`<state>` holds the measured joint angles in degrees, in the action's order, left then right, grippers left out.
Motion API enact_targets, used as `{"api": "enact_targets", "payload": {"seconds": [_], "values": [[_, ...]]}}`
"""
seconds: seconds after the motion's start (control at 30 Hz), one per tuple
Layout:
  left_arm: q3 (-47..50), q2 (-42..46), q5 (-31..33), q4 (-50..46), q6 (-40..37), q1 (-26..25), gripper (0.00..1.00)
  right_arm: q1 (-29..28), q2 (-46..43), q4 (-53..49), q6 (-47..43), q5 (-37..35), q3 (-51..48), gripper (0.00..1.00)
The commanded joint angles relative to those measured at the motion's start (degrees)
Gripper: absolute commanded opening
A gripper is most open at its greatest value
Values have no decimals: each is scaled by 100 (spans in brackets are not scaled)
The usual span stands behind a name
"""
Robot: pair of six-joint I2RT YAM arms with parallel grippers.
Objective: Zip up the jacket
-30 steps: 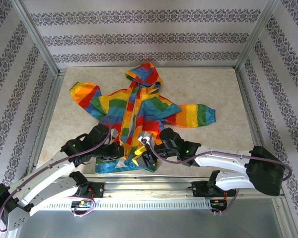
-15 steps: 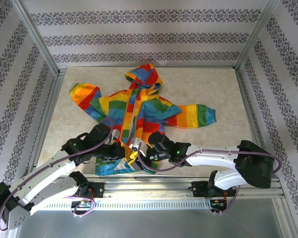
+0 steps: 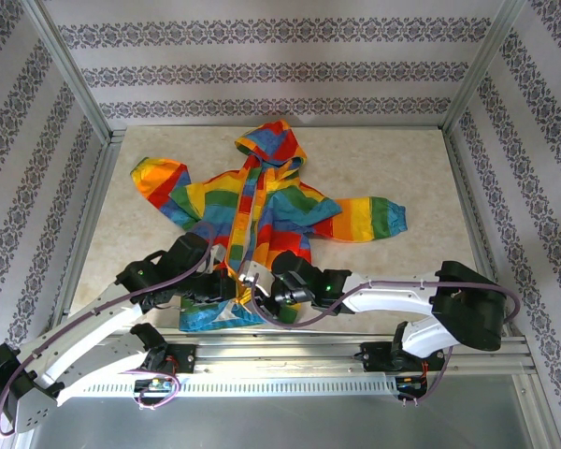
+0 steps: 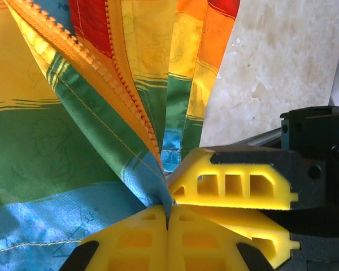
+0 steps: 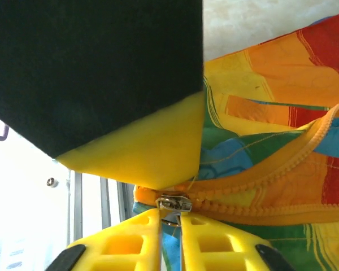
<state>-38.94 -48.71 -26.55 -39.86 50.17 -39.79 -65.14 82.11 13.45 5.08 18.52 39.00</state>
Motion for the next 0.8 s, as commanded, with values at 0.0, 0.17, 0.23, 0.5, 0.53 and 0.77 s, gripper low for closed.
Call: {"api": "enact_targets", "payload": {"seconds": [0.0,0.17,0.23,0.5,0.53,0.77], "values": [[-184,58,-123,-254,-147,-55,0,-42,-67,3,-141,-273,31,9],[-191,46,-128,-258,-175,-55,0,-43,-186,51,-187,-367,-76,1],[-185,34,-131,-256,-184,-55,0,-42,-208,69,-198,-377,-95,0],[-180,63,-132,-303,-211,-58,0,-44,-171,113,-204,-371,-95,0],[-193,66,-130,-310,-214,-54,0,-49,-173,122,-205,-363,-95,0],[-193,136,-83,-378,-202,-55,0,-166,-256,218,-324,-332,-195,29]]}}
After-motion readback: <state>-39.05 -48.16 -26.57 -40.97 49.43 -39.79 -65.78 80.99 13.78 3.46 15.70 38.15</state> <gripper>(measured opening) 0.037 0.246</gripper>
